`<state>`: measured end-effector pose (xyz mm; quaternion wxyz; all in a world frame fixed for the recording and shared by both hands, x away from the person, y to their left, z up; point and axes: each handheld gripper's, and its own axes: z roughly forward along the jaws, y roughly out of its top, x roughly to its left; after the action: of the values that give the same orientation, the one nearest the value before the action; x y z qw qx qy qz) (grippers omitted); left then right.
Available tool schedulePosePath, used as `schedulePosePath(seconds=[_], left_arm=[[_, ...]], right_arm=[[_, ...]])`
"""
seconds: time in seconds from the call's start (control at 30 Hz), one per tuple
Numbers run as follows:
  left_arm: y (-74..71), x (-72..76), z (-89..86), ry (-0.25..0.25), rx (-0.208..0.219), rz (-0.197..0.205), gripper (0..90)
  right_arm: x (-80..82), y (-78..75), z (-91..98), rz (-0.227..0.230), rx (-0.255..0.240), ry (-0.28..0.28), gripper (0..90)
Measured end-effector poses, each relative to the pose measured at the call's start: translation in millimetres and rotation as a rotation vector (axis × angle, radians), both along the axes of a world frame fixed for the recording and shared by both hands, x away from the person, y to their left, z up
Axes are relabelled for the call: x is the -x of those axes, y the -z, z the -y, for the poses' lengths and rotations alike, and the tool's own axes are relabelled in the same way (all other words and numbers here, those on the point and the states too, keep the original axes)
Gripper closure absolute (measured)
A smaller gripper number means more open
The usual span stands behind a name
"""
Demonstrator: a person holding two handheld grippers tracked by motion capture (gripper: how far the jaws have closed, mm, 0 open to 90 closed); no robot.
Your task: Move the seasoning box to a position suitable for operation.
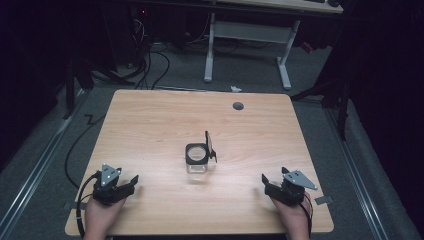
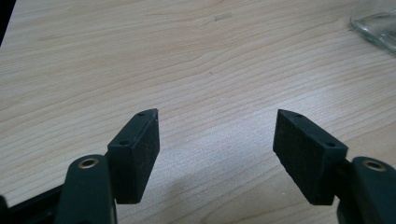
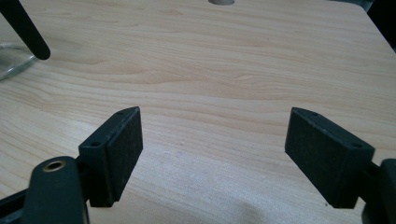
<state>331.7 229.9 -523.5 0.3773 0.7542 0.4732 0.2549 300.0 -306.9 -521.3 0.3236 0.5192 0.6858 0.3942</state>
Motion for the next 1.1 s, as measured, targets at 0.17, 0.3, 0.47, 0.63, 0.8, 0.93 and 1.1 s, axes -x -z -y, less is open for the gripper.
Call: schedulePosePath(seconds=[0.17,0.3,0.47,0.63,0.8,0.93,1.1], left_arm=[[0.6,-0.6,0.0,0.001,0.001,-0.002,32.3],[0.0,0.0,0.5,0.007,-0.001,0.0,32.3],[-0.1,0.0,0.3,0.007,0.002,0.0,32.3],[-0.6,0.2,0.5,0.011,0.004,0.001,32.5],[-0.3,0.1,0.7,0.013,0.006,-0.001,32.5],[0.1,0.0,1.3,0.015,0.006,-0.003,32.5],[0.5,-0.4,0.8,0.017,0.004,-0.005,32.5]], right_arm=[[1.3,-1.5,-1.2,0.01,0.006,-0.009,23.1],[2.2,-2.9,-2.2,0.015,0.003,-0.013,25.6],[2.1,-5.5,-3.9,0.011,-0.006,-0.037,32.0],[2.3,-6.6,-6.1,0.026,0.0,-0.048,34.0],[2.6,-8.2,-9.4,0.038,0.01,-0.056,36.8],[1.1,-10.6,-10.9,0.049,0.018,-0.061,40.3],[-4.9,-15.8,-12.8,0.052,0.008,-0.077,41.8]])
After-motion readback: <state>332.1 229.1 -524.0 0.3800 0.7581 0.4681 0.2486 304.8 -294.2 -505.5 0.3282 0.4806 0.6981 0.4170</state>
